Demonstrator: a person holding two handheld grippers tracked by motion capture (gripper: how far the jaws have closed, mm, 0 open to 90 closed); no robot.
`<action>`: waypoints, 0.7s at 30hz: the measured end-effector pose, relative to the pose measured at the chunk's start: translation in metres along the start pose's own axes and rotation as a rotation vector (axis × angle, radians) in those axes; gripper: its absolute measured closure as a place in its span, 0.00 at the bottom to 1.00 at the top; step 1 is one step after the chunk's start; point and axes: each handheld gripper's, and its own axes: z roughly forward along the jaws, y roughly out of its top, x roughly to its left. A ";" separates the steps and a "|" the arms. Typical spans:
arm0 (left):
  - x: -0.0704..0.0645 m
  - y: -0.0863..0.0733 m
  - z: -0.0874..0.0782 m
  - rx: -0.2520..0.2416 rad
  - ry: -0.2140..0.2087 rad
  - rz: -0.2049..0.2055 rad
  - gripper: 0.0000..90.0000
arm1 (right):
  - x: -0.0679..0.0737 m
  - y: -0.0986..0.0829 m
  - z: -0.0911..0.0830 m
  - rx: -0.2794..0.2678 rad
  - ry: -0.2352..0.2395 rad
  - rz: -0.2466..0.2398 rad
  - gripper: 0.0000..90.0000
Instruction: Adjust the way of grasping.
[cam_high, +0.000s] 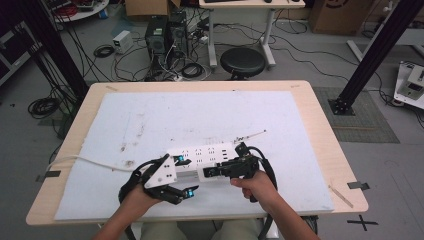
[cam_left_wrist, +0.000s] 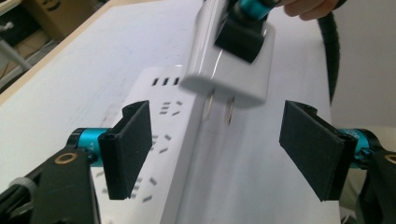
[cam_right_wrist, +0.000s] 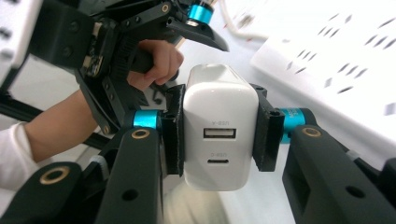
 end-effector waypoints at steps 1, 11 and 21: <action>0.002 -0.003 -0.003 -0.011 0.007 -0.020 0.28 | 0.000 0.001 -0.002 -0.007 -0.008 -0.008 0.71; 0.023 -0.025 -0.030 -0.084 0.100 -0.161 0.28 | -0.005 0.010 -0.023 -0.039 -0.078 -0.026 0.71; 0.033 -0.037 -0.050 -0.094 0.176 -0.211 0.28 | -0.011 0.012 -0.042 -0.063 -0.133 -0.029 0.71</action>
